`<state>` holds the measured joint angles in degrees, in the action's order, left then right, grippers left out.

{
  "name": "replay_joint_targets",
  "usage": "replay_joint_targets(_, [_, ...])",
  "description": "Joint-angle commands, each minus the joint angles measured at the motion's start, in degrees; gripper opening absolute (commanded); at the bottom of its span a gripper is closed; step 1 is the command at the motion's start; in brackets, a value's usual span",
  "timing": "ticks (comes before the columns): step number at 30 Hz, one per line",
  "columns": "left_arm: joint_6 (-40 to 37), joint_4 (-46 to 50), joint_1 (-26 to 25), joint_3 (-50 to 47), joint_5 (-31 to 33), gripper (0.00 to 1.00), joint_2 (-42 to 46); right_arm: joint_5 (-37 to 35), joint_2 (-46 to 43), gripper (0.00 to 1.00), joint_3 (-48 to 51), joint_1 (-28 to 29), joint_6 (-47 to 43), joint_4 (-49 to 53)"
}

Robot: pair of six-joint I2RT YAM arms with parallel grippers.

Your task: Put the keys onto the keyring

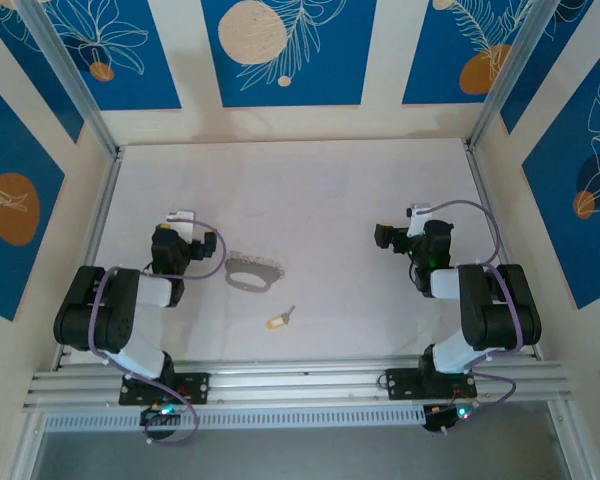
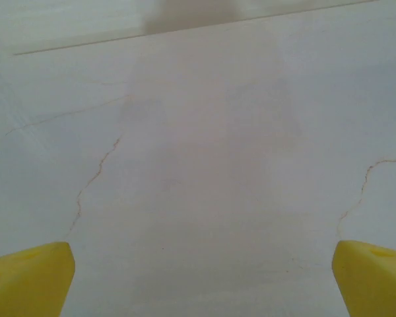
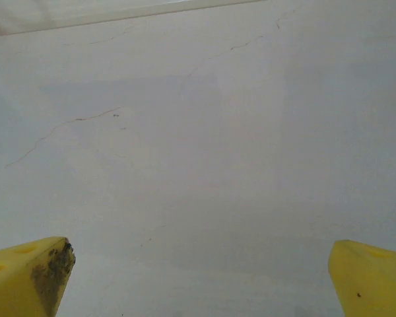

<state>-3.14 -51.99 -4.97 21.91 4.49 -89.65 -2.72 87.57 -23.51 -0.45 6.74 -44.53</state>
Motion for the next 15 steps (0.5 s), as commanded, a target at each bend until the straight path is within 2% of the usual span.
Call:
replay_joint_targets(1, [0.4, -0.6, 0.8, -0.1, -1.0, 1.0, 0.4, 0.5, -0.3, 0.99, -0.5, -0.1, -1.4, -1.3])
replay_joint_targets(15, [0.6, -0.2, 0.8, 0.0, -1.0, 1.0, 0.4, 0.4, -0.3, 0.99, -0.5, -0.1, -1.4, -1.3])
